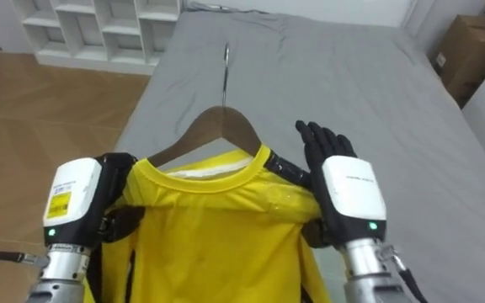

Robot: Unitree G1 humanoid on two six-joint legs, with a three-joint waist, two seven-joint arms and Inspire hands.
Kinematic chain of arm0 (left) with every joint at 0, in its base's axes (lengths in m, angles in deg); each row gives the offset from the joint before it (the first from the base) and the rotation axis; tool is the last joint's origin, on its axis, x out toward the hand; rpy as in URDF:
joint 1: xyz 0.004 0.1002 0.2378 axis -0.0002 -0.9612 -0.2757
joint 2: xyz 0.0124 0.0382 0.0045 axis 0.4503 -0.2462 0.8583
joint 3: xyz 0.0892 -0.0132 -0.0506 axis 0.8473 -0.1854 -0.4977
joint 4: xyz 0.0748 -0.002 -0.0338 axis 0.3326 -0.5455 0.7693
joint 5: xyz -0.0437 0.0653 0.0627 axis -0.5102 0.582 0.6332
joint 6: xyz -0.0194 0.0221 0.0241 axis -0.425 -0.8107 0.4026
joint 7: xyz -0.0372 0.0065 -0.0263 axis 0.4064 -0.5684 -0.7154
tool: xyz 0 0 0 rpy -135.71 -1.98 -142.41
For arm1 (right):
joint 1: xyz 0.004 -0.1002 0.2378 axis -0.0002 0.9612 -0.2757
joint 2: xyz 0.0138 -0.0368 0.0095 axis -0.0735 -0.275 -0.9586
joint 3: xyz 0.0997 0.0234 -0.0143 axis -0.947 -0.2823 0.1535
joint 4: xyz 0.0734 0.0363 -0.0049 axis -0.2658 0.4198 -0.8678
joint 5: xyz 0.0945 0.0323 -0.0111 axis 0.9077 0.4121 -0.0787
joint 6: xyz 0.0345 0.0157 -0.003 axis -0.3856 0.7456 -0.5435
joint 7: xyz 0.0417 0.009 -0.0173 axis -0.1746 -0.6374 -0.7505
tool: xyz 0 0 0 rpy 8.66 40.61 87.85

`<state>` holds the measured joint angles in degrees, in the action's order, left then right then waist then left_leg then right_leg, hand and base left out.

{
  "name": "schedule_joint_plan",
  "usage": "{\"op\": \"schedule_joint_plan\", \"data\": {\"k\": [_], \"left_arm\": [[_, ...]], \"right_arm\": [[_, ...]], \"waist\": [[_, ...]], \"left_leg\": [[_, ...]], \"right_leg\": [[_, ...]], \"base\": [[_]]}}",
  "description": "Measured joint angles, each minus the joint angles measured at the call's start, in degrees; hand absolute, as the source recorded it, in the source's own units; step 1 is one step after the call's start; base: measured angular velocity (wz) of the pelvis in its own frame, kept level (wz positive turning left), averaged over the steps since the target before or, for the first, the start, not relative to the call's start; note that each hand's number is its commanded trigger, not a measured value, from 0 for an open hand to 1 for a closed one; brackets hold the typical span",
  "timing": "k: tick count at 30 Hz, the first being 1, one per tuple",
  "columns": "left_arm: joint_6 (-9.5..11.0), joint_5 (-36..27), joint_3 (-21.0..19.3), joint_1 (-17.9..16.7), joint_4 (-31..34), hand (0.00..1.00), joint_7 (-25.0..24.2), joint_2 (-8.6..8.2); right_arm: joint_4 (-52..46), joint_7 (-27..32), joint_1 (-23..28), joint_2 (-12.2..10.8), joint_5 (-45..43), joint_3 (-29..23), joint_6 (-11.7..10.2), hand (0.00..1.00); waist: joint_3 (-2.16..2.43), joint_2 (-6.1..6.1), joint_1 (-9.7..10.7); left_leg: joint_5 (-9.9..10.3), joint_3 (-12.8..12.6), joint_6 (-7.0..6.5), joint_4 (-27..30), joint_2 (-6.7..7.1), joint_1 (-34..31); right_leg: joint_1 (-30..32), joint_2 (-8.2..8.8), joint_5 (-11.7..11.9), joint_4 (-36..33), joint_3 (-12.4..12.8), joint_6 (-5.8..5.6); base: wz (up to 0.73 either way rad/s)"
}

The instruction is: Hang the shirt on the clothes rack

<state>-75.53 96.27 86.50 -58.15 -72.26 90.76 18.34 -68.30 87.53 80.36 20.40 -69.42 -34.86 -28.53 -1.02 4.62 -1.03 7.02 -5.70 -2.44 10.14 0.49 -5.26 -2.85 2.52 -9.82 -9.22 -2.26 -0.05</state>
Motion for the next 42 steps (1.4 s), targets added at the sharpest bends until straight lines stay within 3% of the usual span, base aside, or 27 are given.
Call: {"op": "schedule_joint_plan", "data": {"k": [1,2,3,4,5,6,9,20,25,28,42], "left_arm": [[-0.75,0.85,1.05,-0.12,0.0,1.0,-0.04,-0.15],[-1.02,1.15,1.18,-0.15,0.01,1.0,-0.03,0.15],[-1.56,1.76,1.05,-0.12,0.01,1.0,-0.01,0.62],[-2.04,1.87,0.87,-0.11,0.01,1.0,-0.03,0.76],[-2.31,1.88,0.84,-0.19,-0.04,1.0,-0.05,0.63],[-2.75,1.94,0.87,-0.56,-0.04,1.0,-0.16,0.5],[-2.75,2.1,0.99,-0.63,-0.03,1.0,-0.22,0.15],[-2.86,2.12,0.98,-0.6,0.16,1.0,-1.15,-0.85],[-3.32,2.92,0.96,-0.61,1.18,1.0,-1.29,-0.68],[-3.78,3.03,0.99,-0.62,1.84,1.0,-1.36,-0.69],[-3.79,2.98,1.4,-0.69,1.84,1.0,-2.28,-0.76]], "right_arm": [[0.35,-0.37,0.15,-0.14,-0.07,0.16,0.43,0.0],[0.48,-0.58,0.14,-0.32,-0.3,0.41,0.44,0.0],[0.46,-0.75,0.04,-0.6,-1.05,1.21,0.33,0.0],[0.41,-0.75,-0.21,-0.58,-1.46,2.14,0.31,0.0],[0.42,-0.75,-0.13,-0.53,-1.7,2.42,0.33,0.0],[0.5,-0.76,0.37,-0.48,-2.07,2.84,0.82,0.0],[1.0,-1.14,0.31,-0.43,-1.99,3.33,1.89,0.0],[0.99,-2.11,-0.01,-0.93,-0.95,3.06,3.24,0.0],[0.87,-2.01,-0.01,-1.04,-0.83,2.98,3.24,0.0],[0.65,-1.7,-0.01,-1.04,-0.8,2.91,3.24,0.0],[0.76,-2.21,0.04,-0.89,0.45,3.07,3.24,0.0]], "waist": [[-0.01,-0.08,-0.77],[-0.02,-0.13,-1.27],[-0.05,-0.46,-1.78],[-0.11,-0.64,-2.09],[-0.1,-0.99,-2.13],[0.2,-1.58,-1.93],[0.15,-2.36,-1.47],[0.17,-2.16,-0.31],[0.76,-1.64,-0.33],[0.83,-1.72,-0.3],[0.71,-2.0,0.16]], "left_leg": [[-0.33,0.03,-0.04,0.47,0.17,0.65],[-0.32,0.74,-0.04,0.71,0.21,0.86],[-0.31,3.49,-0.03,0.91,0.18,1.02],[-0.15,5.87,0.24,1.03,0.18,1.08],[0.19,6.53,0.74,1.18,0.15,1.27],[0.43,6.52,1.09,1.11,-0.01,1.83],[0.43,4.02,1.11,0.01,-0.7,4.46],[1.57,3.26,1.14,-0.27,-0.61,5.53],[1.56,3.13,1.13,0.0,-0.59,5.56],[1.56,3.13,1.14,-0.1,-0.6,5.62],[1.6,3.13,1.12,-0.54,-0.67,6.04]], "right_leg": [[0.67,0.21,-0.78,-1.02,-1.21,-0.84],[0.78,0.14,-0.79,-1.08,-1.45,-0.83],[1.75,-0.52,-0.23,0.4,-1.65,-0.21],[4.15,-0.65,1.89,1.9,-1.66,0.43],[5.14,-0.72,2.77,1.53,-2.08,0.96],[3.92,-0.71,3.22,0.71,-3.24,0.94],[1.75,-1.26,3.21,0.62,-3.97,0.95],[0.9,-1.68,2.33,0.59,-4.26,0.96],[0.76,-1.77,2.36,0.54,-4.21,0.97],[0.73,-1.86,2.36,0.54,-4.21,0.97],[0.47,-1.85,2.35,0.52,-4.16,0.98]], "base": [[0.27],[0.04],[-0.08],[-0.06],[0.08],[0.13],[0.08],[0.0],[0.0],[0.0],[0.0]]}}
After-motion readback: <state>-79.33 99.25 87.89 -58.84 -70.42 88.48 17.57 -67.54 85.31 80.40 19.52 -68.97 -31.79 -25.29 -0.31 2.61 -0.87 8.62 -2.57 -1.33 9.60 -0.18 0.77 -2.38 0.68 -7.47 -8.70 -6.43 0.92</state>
